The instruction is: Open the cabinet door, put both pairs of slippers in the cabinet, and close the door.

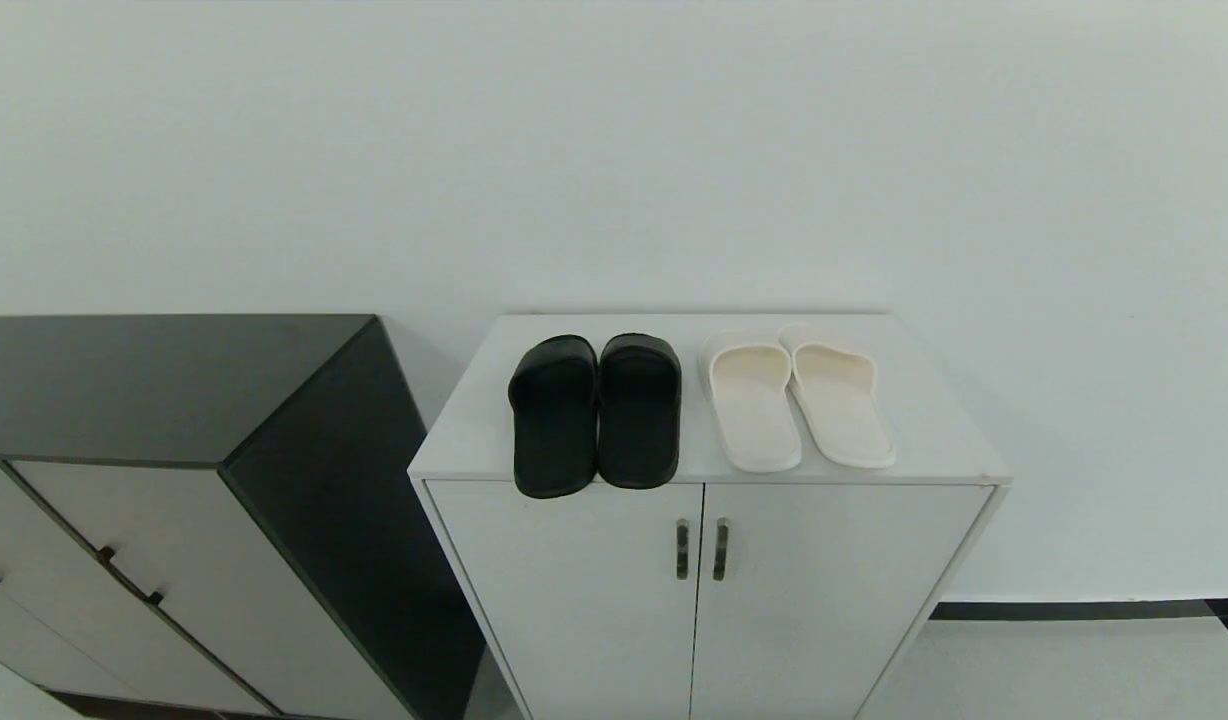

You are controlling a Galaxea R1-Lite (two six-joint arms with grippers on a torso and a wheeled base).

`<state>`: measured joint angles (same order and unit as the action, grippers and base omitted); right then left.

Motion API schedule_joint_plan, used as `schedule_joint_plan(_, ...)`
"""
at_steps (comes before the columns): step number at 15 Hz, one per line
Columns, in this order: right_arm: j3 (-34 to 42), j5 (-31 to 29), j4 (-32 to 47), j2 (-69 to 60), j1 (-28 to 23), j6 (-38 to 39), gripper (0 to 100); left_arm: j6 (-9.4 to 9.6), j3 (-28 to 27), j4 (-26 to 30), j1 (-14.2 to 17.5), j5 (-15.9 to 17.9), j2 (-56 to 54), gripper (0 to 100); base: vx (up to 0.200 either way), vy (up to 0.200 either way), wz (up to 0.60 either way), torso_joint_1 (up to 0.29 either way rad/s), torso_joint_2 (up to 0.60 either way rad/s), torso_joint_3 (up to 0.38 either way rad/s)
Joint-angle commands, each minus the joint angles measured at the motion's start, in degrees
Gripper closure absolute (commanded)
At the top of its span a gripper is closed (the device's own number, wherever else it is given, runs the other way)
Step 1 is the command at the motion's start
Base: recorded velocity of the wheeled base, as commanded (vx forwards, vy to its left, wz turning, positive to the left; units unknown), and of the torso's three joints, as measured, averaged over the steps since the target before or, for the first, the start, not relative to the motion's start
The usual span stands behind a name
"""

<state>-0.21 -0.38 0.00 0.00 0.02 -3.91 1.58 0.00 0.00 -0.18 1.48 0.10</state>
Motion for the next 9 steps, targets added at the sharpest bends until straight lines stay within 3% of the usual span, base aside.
schedule_joint_plan(1, -0.1, -0.4, -0.1, 0.0, 0.0, 0.0, 0, 0.17, 0.0, 0.0, 0.0, 0.0, 0.1, 100, 0.000, 0.000, 0.00, 0.000, 0.00, 0.000)
schedule_joint_plan(4, -3.0, -1.0, -2.1, 0.2, 0.0, 1.4, 0, 2.28, 0.0, 0.0, 0.0, 0.0, 0.1, 100, 0.000, 0.000, 0.00, 0.000, 0.00, 0.000)
schedule_joint_plan(5, -12.4, -0.9, -2.1, 2.8, 0.2, 6.3, 0, 2.37, 0.0, 0.0, 0.0, 0.0, 0.1, 100, 0.000, 0.000, 0.00, 0.000, 0.00, 0.000)
schedule_joint_plan(6, -20.0, 0.8, 3.9, 7.1, 0.2, 9.1, 0, 2.37, 0.0, 0.0, 0.0, 0.0, 0.1, 100, 0.000, 0.000, 0.00, 0.000, 0.00, 0.000)
schedule_joint_plan(7, -22.7, 7.1, 10.3, 11.9, 0.2, 7.3, 0, 2.37, 0.0, 0.0, 0.0, 0.0, 0.1, 100, 0.000, 0.000, 0.00, 0.000, 0.00, 0.000)
schedule_joint_plan(9, -22.6, 13.6, 9.8, 22.5, 0.2, 4.9, 0, 2.37, 0.0, 0.0, 0.0, 0.0, 0.1, 100, 0.000, 0.000, 0.00, 0.000, 0.00, 0.000)
